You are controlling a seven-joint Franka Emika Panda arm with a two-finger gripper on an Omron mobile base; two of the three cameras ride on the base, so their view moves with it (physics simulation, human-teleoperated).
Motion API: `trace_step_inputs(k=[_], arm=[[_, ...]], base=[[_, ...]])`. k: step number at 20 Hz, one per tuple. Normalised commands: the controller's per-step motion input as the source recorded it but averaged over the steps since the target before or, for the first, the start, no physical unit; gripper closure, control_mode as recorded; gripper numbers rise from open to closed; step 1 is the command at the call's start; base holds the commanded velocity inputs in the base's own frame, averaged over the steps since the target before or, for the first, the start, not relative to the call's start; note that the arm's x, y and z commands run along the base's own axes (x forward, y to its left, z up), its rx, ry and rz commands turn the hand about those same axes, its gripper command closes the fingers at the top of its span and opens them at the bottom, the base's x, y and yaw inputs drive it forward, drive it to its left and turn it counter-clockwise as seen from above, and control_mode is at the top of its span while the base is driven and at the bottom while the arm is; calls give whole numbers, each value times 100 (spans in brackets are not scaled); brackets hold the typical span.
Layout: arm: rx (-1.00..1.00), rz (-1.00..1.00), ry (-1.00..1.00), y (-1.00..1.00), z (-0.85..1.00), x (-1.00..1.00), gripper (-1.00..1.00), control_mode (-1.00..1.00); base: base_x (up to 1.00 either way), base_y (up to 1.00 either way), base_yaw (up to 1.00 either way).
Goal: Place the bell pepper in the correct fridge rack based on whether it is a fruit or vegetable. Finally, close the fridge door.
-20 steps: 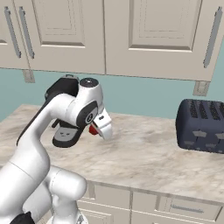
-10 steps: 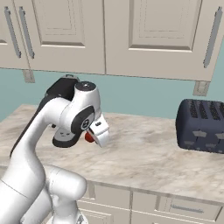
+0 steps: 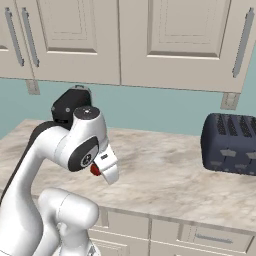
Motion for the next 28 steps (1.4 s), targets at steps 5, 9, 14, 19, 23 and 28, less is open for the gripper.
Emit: trace_step_inputs(k=[5, 9, 14, 19, 23, 28], arm=[[0, 0, 0, 0, 0, 4, 100, -100], [0, 0, 0, 0, 0, 0, 100, -100], [0, 0, 0, 0, 0, 0, 100, -100], [0, 0, 0, 0, 0, 0, 100, -100], [0, 0, 0, 0, 0, -3, 100, -100], [0, 0, 0, 0, 0, -5, 100, 100]], base=[[0, 0, 0], [0, 0, 0], [0, 0, 0], [0, 0, 0], [0, 0, 0], [-29, 0, 1]])
